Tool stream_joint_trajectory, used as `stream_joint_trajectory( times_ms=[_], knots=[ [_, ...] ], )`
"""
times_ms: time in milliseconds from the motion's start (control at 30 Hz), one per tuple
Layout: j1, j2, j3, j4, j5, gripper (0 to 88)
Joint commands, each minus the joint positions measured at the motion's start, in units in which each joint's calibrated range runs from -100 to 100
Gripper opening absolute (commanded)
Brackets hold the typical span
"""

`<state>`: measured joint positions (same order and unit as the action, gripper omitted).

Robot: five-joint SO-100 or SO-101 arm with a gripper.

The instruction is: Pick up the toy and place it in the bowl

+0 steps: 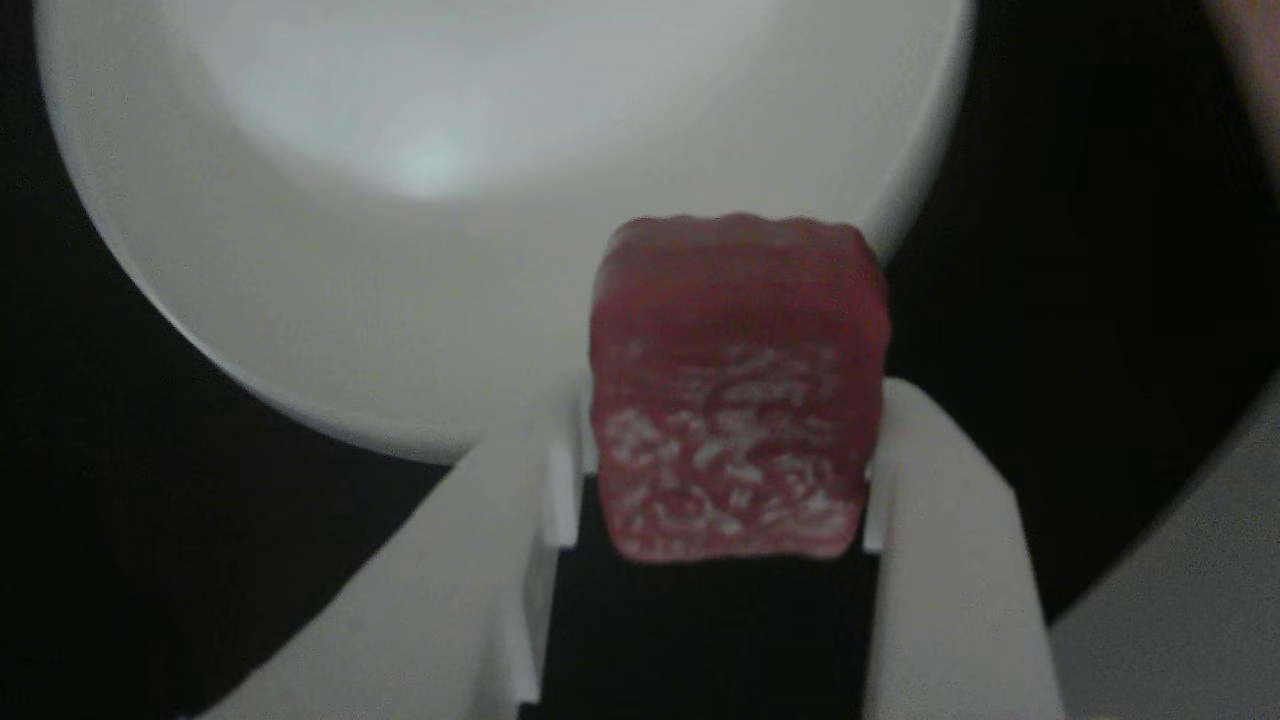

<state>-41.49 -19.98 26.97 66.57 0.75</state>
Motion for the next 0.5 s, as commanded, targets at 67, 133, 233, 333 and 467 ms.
stream_joint_trajectory(
  times_ms=[67, 133, 233, 333, 467],
  knots=[
    [-2.4, -7.2, 11.5, -6.4, 2.7, 2.5],
    [-2.3, -7.7, 16.1, -9.2, 2.7, 2.5],
    [-2.3, -7.7, 19.0, -11.8, 2.8, 2.5],
    [-2.3, -7.7, 20.1, -13.3, 2.8, 2.5],
    [-2.3, -7.6, 19.9, -13.3, 2.8, 3.0]
  ],
)
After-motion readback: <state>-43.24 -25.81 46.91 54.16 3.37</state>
